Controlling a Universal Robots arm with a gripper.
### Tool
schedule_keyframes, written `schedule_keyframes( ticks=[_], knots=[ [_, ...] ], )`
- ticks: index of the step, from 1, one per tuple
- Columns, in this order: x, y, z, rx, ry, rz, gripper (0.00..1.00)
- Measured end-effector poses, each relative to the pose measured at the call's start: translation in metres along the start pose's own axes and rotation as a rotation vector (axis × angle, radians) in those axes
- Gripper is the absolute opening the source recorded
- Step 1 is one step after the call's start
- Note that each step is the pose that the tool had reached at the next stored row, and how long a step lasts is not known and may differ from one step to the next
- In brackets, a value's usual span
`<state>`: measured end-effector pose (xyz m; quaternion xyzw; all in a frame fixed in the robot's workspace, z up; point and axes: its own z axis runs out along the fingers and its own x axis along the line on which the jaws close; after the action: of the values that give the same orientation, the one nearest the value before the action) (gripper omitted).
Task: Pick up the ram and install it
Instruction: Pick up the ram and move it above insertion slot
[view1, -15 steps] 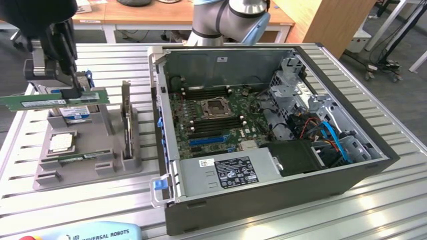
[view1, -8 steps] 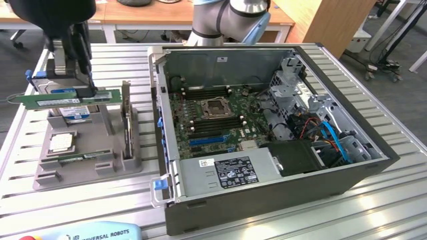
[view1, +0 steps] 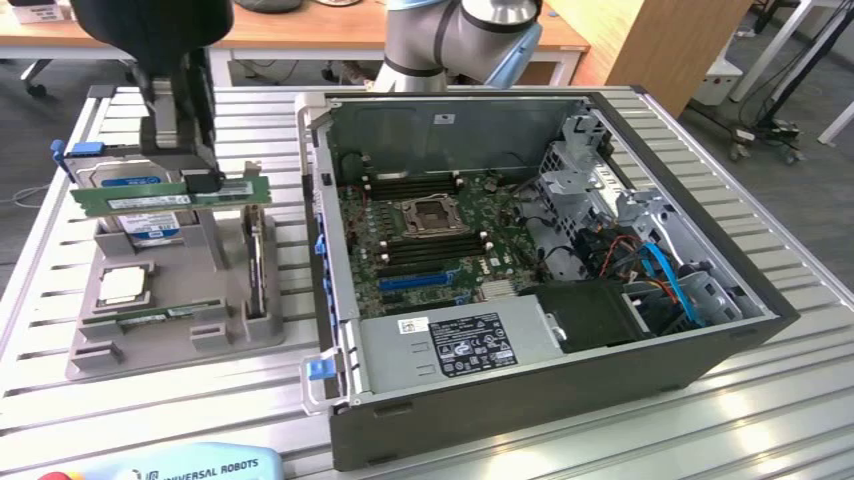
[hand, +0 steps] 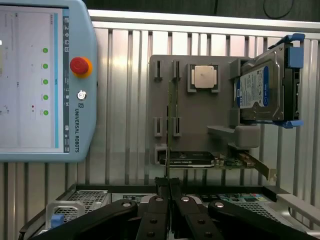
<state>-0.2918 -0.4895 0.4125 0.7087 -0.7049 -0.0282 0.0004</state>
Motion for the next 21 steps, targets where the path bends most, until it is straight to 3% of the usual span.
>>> schedule_keyframes(
  ticks=[18,20,21],
  knots=[
    [0.0,-0.0707,-0.0029,-0.0001,0.0,0.0,0.12],
    [0.0,-0.0792,-0.0032,0.0,0.0,0.0,0.12],
    [0.0,-0.0877,-0.0035,0.0,-0.0001,0.0,0.12]
  ],
)
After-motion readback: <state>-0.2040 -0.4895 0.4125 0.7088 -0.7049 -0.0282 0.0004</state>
